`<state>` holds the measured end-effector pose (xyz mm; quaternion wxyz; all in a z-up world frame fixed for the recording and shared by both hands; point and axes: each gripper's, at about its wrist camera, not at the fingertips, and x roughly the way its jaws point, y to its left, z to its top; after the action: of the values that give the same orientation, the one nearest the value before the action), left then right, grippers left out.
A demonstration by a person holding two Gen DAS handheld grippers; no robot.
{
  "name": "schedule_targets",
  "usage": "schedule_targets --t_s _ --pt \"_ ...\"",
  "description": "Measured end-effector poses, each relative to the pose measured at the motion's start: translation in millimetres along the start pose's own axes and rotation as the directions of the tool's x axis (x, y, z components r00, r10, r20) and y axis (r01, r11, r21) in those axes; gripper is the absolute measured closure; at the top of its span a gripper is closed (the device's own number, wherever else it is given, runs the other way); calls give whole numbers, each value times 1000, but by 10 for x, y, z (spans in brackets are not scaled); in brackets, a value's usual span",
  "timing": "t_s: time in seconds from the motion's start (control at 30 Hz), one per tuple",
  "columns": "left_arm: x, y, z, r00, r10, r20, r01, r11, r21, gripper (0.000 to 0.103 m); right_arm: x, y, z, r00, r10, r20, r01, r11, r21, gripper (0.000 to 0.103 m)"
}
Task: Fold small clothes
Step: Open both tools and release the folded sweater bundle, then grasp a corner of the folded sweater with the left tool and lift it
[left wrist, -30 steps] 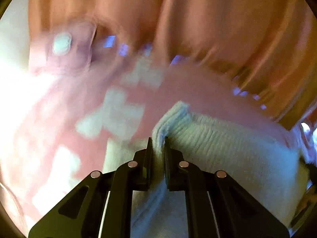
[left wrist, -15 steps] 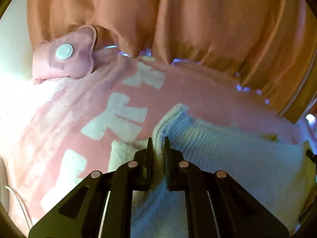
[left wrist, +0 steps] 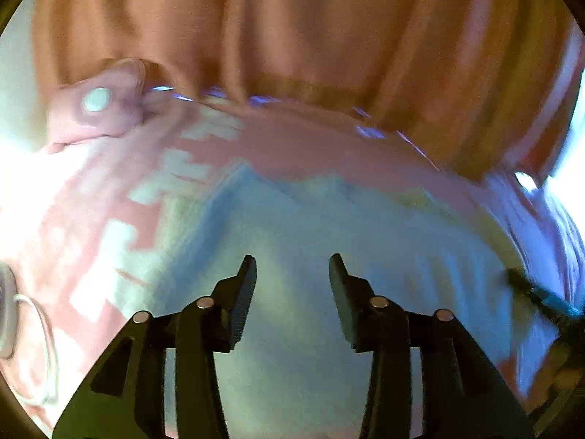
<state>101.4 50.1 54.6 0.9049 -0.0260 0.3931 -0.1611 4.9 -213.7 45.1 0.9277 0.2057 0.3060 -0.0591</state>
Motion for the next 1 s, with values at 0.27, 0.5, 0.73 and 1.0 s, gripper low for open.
schedule_targets --t_s 0.27,0.5,0.73,1.0 --pt "69 -379 -558 988 79 -129 -61 989 137 61 231 61 -573 976 13 -215 -12 1000 5 101" --pt "-84 -188 -742 980 114 -164 -101 991 83 61 -105 -659 -512 971 -154 -183 184 971 155 97" --pt "-105 94 -873 974 102 -201 -105 994 -6 58 9 -1201 -614 953 -100 -286 197 923 332 92" --pt "-540 576 -978 994 43 -104 -73 952 -297 31 -370 -975 -601 976 -151 -154 190 943 274 80"
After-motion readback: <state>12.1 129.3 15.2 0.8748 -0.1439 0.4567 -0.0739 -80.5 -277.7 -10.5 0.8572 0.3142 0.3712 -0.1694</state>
